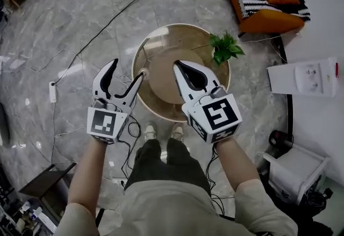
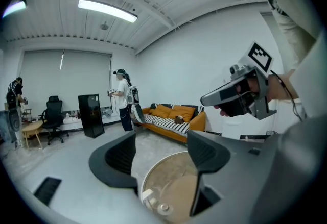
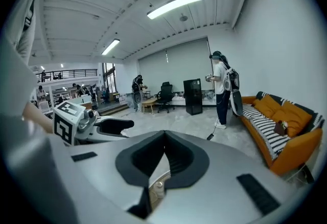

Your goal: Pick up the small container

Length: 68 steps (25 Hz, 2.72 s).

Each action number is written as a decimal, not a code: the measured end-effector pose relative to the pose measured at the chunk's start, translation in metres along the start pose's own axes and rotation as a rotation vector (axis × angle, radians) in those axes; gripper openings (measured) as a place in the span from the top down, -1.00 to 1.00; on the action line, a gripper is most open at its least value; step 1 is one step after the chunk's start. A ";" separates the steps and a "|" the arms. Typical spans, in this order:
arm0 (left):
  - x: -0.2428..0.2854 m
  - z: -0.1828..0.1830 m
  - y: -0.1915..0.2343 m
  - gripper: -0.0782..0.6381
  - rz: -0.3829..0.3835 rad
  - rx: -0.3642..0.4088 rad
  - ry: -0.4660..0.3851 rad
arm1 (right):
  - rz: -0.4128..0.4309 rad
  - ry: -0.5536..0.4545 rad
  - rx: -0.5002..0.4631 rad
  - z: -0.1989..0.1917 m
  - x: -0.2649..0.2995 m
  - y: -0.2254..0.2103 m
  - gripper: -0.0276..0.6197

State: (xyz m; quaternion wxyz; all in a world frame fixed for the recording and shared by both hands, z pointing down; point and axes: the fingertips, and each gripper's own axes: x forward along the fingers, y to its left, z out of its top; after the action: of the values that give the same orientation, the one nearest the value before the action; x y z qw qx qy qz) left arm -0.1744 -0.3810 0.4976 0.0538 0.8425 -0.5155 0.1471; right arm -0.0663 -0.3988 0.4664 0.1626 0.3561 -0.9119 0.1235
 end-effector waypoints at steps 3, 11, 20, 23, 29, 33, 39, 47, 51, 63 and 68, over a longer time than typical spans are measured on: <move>0.023 -0.049 0.006 -0.08 -0.005 -0.023 0.036 | 0.005 0.040 0.019 -0.040 0.023 -0.002 0.92; 0.079 -0.171 -0.009 -0.18 -0.085 0.027 0.138 | 0.009 0.117 0.077 -0.145 0.071 -0.007 0.92; 0.135 -0.315 -0.010 -0.22 -0.070 -0.025 0.240 | -0.002 0.176 0.090 -0.246 0.108 -0.017 0.92; 0.151 -0.357 -0.009 -0.23 -0.067 -0.034 0.285 | 0.004 0.191 0.098 -0.274 0.117 -0.018 0.92; 0.176 -0.402 -0.011 -0.23 -0.061 -0.066 0.322 | -0.007 0.215 0.135 -0.320 0.124 -0.024 0.92; 0.183 -0.408 -0.007 -0.15 -0.040 -0.023 0.324 | -0.013 0.233 0.144 -0.335 0.122 -0.025 0.92; 0.172 -0.405 -0.021 -0.15 -0.073 -0.033 0.367 | -0.013 0.242 0.161 -0.331 0.108 -0.022 0.92; 0.133 -0.328 -0.040 -0.15 -0.110 -0.089 0.373 | -0.035 0.213 0.154 -0.264 0.074 -0.021 0.92; 0.112 -0.266 -0.045 -0.15 -0.133 -0.053 0.369 | -0.054 0.183 0.125 -0.210 0.048 -0.018 0.92; 0.025 -0.061 -0.061 -0.15 -0.159 0.030 0.315 | -0.075 0.048 0.060 -0.033 -0.066 0.012 0.92; -0.026 0.004 -0.071 -0.15 -0.149 0.022 0.283 | -0.097 -0.003 0.058 0.016 -0.117 0.029 0.92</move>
State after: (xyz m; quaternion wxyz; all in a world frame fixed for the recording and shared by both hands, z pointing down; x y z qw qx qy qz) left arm -0.1218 -0.3272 0.4903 0.1275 0.8499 -0.4370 0.2654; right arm -0.0088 -0.3119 0.4034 0.1565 0.4047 -0.8898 0.1415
